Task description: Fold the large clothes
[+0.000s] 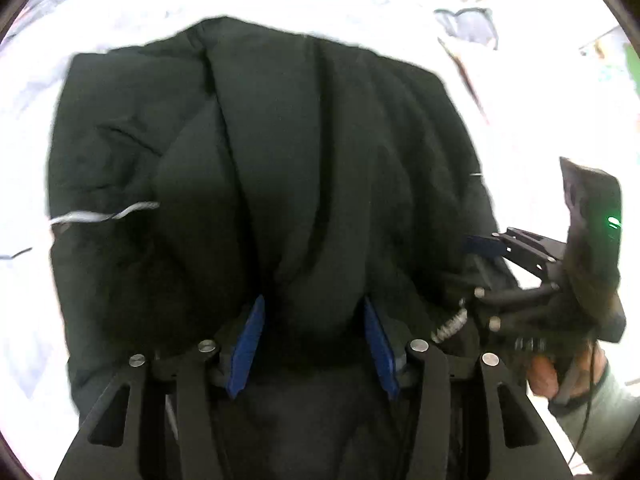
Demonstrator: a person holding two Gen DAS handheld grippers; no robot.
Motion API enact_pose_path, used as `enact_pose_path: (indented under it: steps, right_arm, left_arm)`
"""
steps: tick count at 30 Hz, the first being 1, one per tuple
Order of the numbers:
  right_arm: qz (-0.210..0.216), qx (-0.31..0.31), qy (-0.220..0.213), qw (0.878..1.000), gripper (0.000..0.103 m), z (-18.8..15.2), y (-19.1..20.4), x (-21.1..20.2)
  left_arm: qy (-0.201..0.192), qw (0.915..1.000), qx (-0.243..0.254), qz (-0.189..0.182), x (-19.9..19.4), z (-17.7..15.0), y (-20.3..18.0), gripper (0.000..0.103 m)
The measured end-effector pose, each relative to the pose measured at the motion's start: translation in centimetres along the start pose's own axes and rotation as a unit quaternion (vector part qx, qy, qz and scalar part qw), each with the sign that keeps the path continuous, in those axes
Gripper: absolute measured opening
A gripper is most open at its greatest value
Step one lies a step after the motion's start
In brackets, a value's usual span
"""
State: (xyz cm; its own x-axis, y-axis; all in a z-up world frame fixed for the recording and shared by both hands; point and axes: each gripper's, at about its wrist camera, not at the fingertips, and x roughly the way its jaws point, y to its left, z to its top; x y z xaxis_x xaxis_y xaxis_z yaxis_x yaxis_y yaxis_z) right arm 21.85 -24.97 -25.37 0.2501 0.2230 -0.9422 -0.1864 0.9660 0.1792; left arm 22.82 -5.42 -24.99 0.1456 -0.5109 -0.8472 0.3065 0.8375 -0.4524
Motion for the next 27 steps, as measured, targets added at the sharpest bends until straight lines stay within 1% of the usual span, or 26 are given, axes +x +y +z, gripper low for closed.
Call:
enact_pose_path:
  steps: [2,4,5,8,9,10,11,13,16,19,20,22,24,26,27]
  right_arm:
    - [0.0,0.013,-0.006,1.0,0.072,-0.9,-0.8,-1.3]
    - [0.006,0.037,-0.016,0.999,0.072,-2.9,-2.2,-3.2]
    - [0.01,0.051,-0.019,0.998,0.073,-3.7,-2.7,-3.9]
    - [0.007,0.1,-0.02,0.995,0.073,-7.5,-5.1,-5.8]
    - [0.004,0.112,-0.02,0.994,0.073,-8.5,-5.6,-6.1]
    - [0.001,0.128,-0.018,0.992,0.073,-10.0,-6.3,-6.9]
    - [-0.001,0.141,-0.015,0.99,0.075,-11.0,-7.1,-7.1]
    - [-0.009,0.175,-0.005,0.985,0.076,-14.3,-8.5,-7.9]
    - [-0.031,0.218,0.026,0.975,0.076,-18.0,-10.1,-7.7]
    - [-0.039,0.25,0.044,0.966,0.076,-21.3,-12.0,-7.7]
    - [-0.039,0.251,0.046,0.966,0.076,-22.1,-12.4,-7.8]
    - [-0.045,0.245,0.055,0.967,0.076,-23.3,-12.0,-7.1]
    - [-0.068,0.224,0.065,0.97,0.076,-24.0,-10.9,-6.3]
    - [-0.101,0.199,0.066,0.973,0.077,-24.3,-9.8,-5.7]
    - [-0.118,0.184,0.064,0.974,0.083,-24.4,-9.0,-5.3]
  left_arm:
    - [-0.009,0.9999,-0.007,-0.001,-2.1,-1.6,0.1,0.052]
    - [-0.024,0.9995,-0.016,0.012,-4.4,-4.0,0.7,0.052]
    - [-0.026,0.9993,-0.023,0.015,-5.3,-4.9,1.6,0.052]
    - [-0.028,0.9975,-0.058,0.03,-7.8,-8.8,3.8,0.052]
    - [-0.028,0.9966,-0.069,0.036,-8.5,-9.5,4.2,0.052]
    - [-0.03,0.9947,-0.089,0.042,-9.2,-11.2,4.9,0.052]
    - [-0.032,0.9933,-0.103,0.042,-9.9,-12.4,5.8,0.052]
    - [-0.036,0.9893,-0.136,0.041,-11.4,-15.3,8.0,0.052]
    - [-0.028,0.9806,-0.184,0.06,-12.5,-19.4,10.5,0.052]
    - [-0.025,0.9749,-0.208,0.076,-12.5,-21.2,11.3,0.052]
    - [-0.021,0.9734,-0.212,0.084,-12.4,-22.1,11.6,0.052]
    - [-0.012,0.9721,-0.21,0.104,-11.3,-23.2,11.4,0.052]
    - [-0.002,0.9722,-0.2,0.121,-10.1,-24.1,11.2,0.052]
    - [0.019,0.9699,-0.2,0.138,-8.3,-25.1,11.4,0.052]
    - [0.02,0.9687,-0.204,0.141,-7.7,-25.3,11.4,0.053]
